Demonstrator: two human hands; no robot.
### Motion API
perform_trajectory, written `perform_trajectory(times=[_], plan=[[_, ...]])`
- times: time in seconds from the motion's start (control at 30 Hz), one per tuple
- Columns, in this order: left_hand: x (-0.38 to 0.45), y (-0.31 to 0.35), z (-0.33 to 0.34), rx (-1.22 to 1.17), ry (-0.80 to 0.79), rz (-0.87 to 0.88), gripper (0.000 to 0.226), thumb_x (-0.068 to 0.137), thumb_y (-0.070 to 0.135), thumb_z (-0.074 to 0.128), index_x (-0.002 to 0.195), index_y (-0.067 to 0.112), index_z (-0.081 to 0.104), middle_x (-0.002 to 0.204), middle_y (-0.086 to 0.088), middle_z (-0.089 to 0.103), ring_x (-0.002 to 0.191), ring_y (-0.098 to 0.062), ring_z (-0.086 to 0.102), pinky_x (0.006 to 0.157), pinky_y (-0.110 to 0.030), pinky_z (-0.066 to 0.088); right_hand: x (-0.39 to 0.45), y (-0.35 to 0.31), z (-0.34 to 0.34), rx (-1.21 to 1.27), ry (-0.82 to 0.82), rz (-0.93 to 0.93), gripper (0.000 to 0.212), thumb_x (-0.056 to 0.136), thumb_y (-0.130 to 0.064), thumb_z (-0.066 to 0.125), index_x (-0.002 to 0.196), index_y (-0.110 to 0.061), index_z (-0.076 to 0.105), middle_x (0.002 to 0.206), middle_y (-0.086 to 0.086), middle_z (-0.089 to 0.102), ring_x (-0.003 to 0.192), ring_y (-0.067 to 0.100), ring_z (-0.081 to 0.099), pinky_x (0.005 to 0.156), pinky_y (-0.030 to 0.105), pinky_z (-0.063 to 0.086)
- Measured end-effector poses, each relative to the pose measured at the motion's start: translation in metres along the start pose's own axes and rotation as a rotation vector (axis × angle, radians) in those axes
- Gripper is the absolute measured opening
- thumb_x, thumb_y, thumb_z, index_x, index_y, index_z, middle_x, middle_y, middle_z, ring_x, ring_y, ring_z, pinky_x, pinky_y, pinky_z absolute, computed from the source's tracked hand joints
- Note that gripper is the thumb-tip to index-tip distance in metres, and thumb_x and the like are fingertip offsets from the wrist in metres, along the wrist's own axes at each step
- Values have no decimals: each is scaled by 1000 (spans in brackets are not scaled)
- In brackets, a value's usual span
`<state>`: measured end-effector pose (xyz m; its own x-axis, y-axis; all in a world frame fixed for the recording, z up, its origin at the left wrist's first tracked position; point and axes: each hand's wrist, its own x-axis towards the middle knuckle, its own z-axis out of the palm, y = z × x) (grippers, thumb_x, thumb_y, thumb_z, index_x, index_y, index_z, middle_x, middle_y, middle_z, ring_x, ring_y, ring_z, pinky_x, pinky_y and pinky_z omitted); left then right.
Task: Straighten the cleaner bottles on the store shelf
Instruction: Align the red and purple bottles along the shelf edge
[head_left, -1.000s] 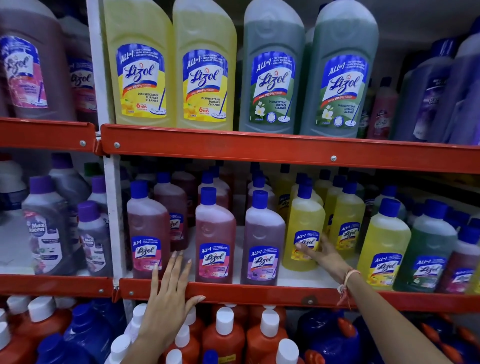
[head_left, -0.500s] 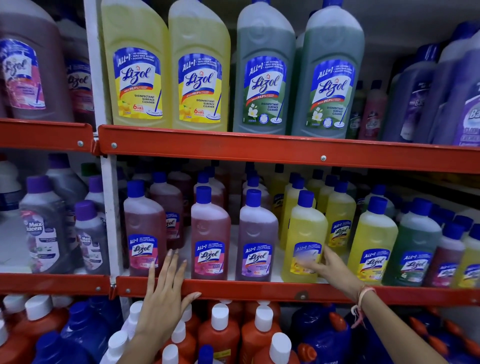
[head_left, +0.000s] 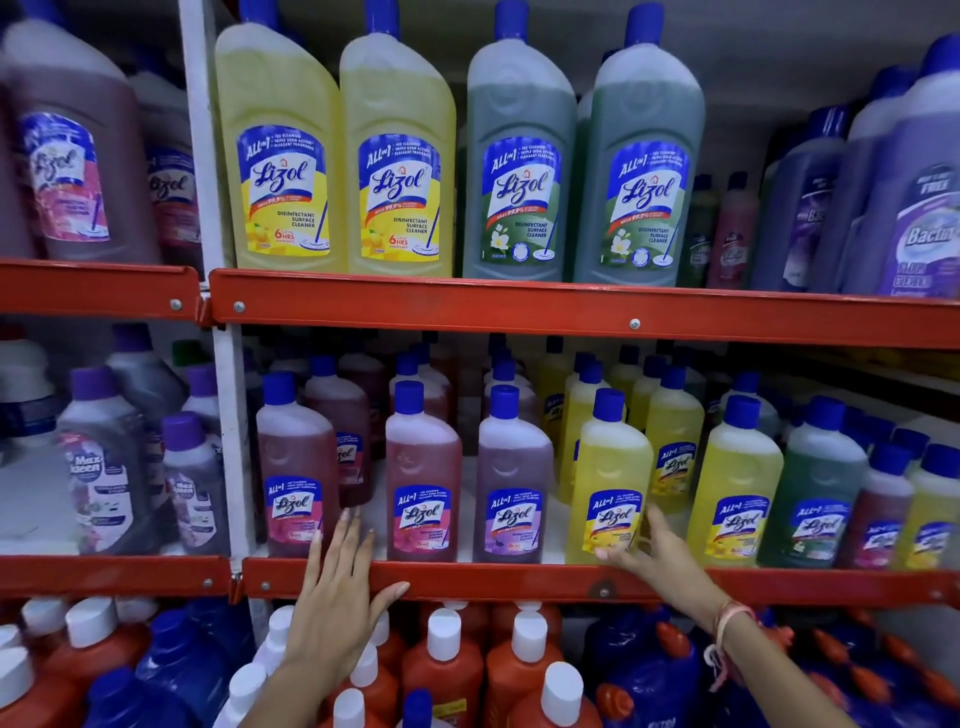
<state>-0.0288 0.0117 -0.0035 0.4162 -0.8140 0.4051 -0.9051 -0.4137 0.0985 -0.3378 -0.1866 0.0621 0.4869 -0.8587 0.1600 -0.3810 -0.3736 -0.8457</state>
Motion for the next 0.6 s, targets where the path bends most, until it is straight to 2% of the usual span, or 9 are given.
perform_trajectory(times=[0.1,0.13,0.2,0.27,0.33,0.43,0.5,0.53,0.6], plan=[[-3,11,-8,-176,136,-1,91,86,73,10,144,8,37,154,-9,37,147,-16,18,119,-25,-6,-15,-9,22,-120,349,-33,93,70,-34,81,144,-11,29,142,12,37,132,26,33,107,38,33],[-4,15,-13,-297,142,-31,89,86,73,13,148,12,30,157,-6,30,148,-15,15,119,-25,-3,-19,-15,30,-129,482,-68,87,72,-33,79,142,-11,32,139,13,37,131,26,30,104,36,31],[-5,23,-26,-537,148,-117,78,88,67,25,148,17,30,157,-3,31,147,-17,18,119,-31,11,-29,-32,47,-94,671,-169,66,76,-24,75,133,-13,42,129,11,43,121,25,36,94,29,31],[-7,30,-39,-694,203,-167,68,89,60,30,143,18,37,148,-3,44,139,-19,34,111,-34,31,-37,-51,64,-12,710,-260,50,80,-16,70,125,-17,47,121,4,47,113,20,44,90,30,37],[-6,36,-50,-845,224,-206,66,90,59,27,140,19,42,140,-2,51,129,-15,45,101,-31,37,-41,-70,80,137,575,-312,36,83,-14,66,117,-21,52,116,-3,55,108,14,53,91,29,44],[-5,42,-59,-1072,125,-272,70,88,63,21,142,22,40,137,3,52,127,-13,45,106,-34,37,-48,-93,108,335,167,-255,24,90,-24,61,113,-30,57,113,-9,66,106,1,62,88,14,48],[-5,43,-60,-1123,80,-267,73,88,67,17,145,26,37,144,4,48,132,-13,42,113,-37,31,-50,-101,126,326,-12,-189,34,93,-39,52,126,-31,54,124,-14,61,107,-14,56,89,5,42],[-5,44,-59,-1127,63,-259,72,88,67,16,145,27,37,146,3,46,134,-13,40,114,-36,29,-50,-104,134,314,-56,-152,45,93,-46,46,134,-28,48,131,-14,55,113,-16,50,96,7,38],[-6,45,-61,-1125,22,-259,67,90,64,15,144,30,36,146,0,47,129,-11,42,109,-31,28,-47,-106,144,280,-94,-79,61,92,-57,37,144,-24,37,142,-12,45,132,0,40,110,19,28]])
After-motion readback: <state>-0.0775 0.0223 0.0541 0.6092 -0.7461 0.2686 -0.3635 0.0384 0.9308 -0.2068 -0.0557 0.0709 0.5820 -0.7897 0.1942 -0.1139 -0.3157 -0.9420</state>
